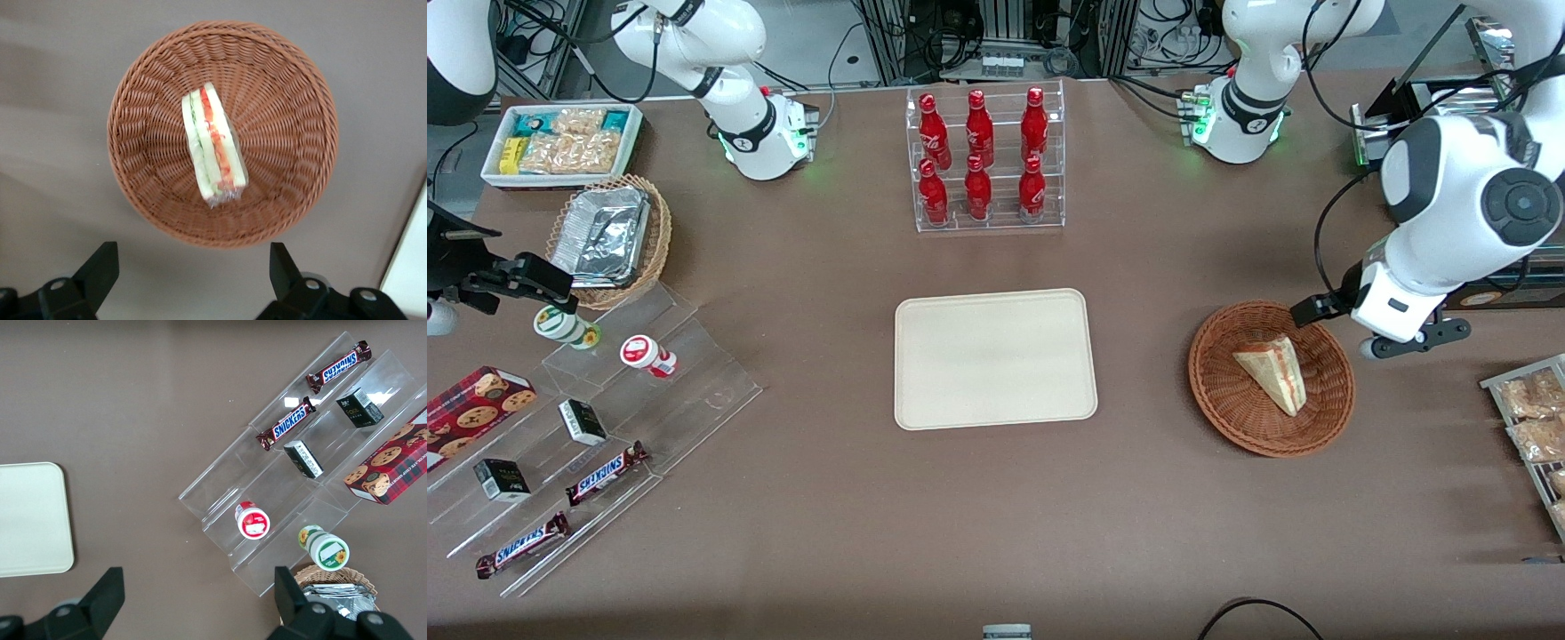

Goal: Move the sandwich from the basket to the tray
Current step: 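Move the left gripper over the sandwich in the wicker basket and lower it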

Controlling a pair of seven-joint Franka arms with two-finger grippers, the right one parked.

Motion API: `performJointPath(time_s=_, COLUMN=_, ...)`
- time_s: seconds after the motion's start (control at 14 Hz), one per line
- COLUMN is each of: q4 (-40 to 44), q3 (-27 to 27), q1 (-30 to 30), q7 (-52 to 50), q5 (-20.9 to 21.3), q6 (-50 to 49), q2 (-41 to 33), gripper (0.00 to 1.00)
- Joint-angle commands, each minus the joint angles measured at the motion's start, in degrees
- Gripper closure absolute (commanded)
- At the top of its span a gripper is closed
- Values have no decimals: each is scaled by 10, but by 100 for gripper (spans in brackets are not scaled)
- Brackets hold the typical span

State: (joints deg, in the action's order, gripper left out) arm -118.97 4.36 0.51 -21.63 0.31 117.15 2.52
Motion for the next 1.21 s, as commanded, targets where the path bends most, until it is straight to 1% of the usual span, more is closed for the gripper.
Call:
performJointPath(time_s=0.0, q4=-42, q3=5, q1=6, q7=-75, q5=5, q6=67, q2=1, gripper=0)
performJointPath(time_s=0.14, q4=-69, q3=5, q1=8, q7=-131, q5=4, q6=123, q2=6, gripper=0)
performJointPath(time_s=0.29, q4=-65, q3=5, q1=8, q7=-202, q5=5, q6=139, q2=34, gripper=0)
performJointPath(time_s=0.93, q4=-61, q3=6, q1=6, q7=-203, q5=7, q6=197, q2=96, gripper=0)
performJointPath(time_s=1.14, q4=-53, q3=6, q1=6, q7=-204, q5=7, q6=200, q2=111, gripper=0)
